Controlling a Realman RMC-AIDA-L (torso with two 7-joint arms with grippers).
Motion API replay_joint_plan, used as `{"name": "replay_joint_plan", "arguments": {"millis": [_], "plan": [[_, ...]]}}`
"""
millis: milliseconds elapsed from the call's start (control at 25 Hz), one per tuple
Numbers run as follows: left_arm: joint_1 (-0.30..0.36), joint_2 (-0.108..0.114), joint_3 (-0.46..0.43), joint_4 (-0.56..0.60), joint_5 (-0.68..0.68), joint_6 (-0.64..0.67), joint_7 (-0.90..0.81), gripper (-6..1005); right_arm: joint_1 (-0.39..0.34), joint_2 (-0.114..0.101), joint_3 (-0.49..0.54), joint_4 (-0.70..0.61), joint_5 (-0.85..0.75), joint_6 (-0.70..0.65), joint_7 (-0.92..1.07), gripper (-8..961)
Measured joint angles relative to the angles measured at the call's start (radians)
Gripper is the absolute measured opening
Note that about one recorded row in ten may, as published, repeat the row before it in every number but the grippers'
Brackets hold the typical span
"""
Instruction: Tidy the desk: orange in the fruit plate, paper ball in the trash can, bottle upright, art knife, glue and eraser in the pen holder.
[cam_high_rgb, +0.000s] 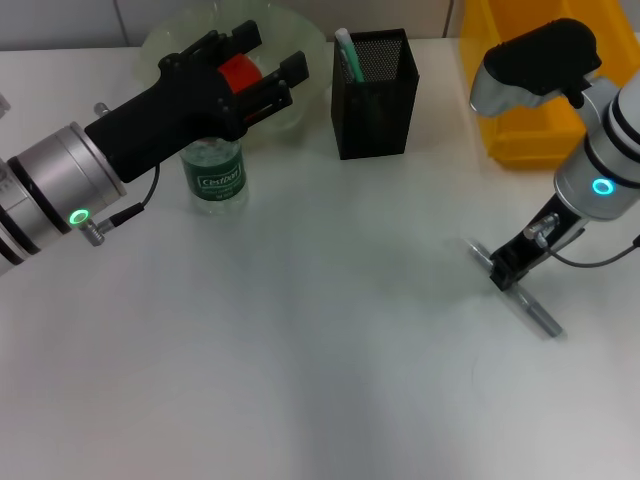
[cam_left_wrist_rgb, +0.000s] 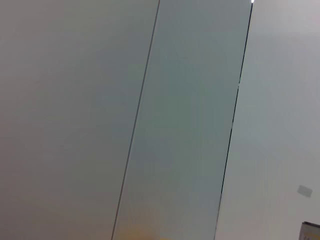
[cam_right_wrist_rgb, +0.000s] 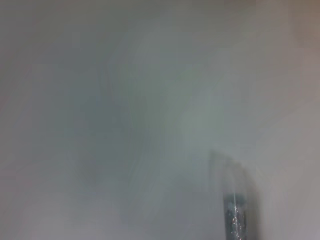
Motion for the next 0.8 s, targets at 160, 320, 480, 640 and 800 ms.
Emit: {"name": "replay_joint_plan", "arguments": {"millis": [160, 320, 480, 640, 800], "plan": [[0.000, 0.000, -0.001, 0.000, 0.000, 0.004, 0.000, 771, -0.026, 0.000, 0.035, -0.078, 0.002, 0.004, -0.009, 136], [0.002, 0.001, -0.001, 0.000, 0.000, 0.006, 0.000, 771, -0.088, -0.001, 0.109, -0.239, 0.029, 0.037, -0.026, 131], [0.008, 0.001, -0.007, 0.000, 0.000, 0.009, 0.008, 771, -0.176, -0.003, 0.134, -0.376, 0.187, 0.182, -0.088, 128], [0.011, 0.002, -0.011, 0.000, 0.000, 0.014, 0.011, 771, -0.241, -0.003, 0.138, -0.364, 0.434, 0.453, -0.253, 127], [0.009, 0.001, -0.011, 0.002, 0.000, 0.016, 0.011, 771, -0.225, -0.005, 0.139, -0.248, 0.610, 0.578, -0.413, 125]]}}
